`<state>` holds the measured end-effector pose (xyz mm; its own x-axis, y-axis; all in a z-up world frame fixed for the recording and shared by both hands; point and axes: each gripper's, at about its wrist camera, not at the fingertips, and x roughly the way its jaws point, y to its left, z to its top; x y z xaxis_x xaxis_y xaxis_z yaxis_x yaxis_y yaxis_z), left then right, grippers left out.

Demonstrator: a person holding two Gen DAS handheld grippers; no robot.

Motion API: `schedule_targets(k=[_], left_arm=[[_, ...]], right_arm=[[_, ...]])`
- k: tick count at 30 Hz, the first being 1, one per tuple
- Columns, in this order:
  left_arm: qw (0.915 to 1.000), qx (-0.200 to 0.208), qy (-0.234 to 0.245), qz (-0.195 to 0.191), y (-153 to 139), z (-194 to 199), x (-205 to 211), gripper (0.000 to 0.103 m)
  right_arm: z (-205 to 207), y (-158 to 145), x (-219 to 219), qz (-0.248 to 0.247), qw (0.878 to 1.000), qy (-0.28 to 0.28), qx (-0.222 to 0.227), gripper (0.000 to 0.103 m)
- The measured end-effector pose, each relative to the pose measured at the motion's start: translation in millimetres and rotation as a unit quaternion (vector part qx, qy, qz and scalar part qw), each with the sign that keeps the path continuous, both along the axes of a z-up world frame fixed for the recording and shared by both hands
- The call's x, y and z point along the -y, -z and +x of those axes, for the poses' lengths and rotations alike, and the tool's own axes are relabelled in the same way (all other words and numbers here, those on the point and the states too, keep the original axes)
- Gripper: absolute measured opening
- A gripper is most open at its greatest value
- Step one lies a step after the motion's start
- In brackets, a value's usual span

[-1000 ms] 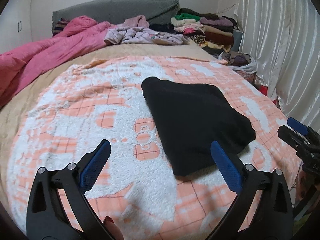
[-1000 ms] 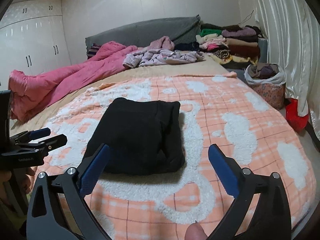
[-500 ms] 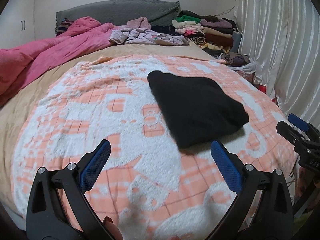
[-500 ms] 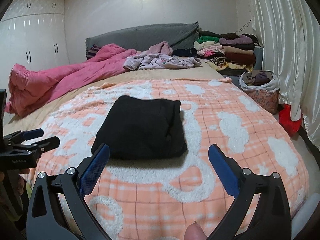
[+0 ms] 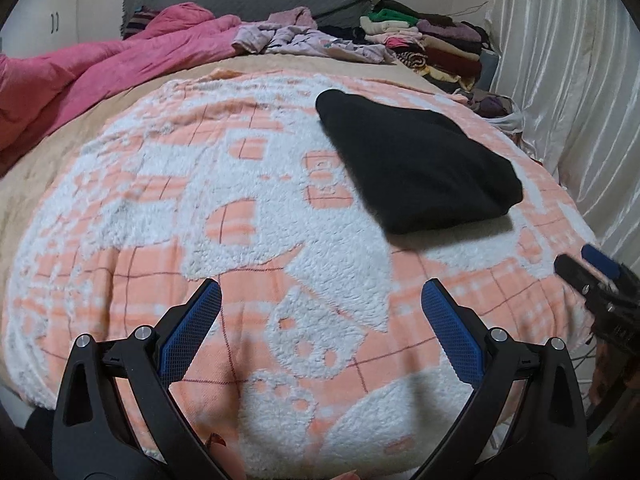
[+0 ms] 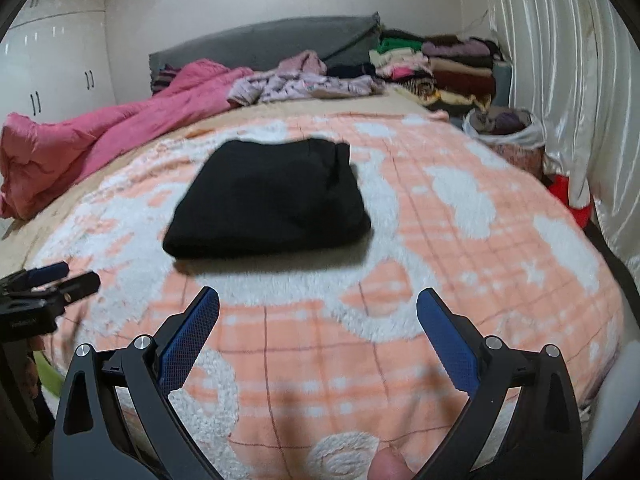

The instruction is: Fold small clothes

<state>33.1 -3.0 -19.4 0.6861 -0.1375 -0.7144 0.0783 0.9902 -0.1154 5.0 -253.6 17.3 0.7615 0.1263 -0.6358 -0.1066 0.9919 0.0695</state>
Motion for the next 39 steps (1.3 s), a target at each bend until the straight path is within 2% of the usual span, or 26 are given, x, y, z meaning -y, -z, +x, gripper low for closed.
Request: schedule_targets(k=[5,39], left_arm=[[0.9999,-0.011,-0.008,0.0,4,2,-3,0.094],[0.9999,0.001,-0.01,0.005,-9,-4,-3,0.094]], right_arm=[[4,12,-7,-0.009,1.0,-0.007,-0.017,0.099],[1,0,-12,0.0,1.0,-0.021,-0.008,0.099]])
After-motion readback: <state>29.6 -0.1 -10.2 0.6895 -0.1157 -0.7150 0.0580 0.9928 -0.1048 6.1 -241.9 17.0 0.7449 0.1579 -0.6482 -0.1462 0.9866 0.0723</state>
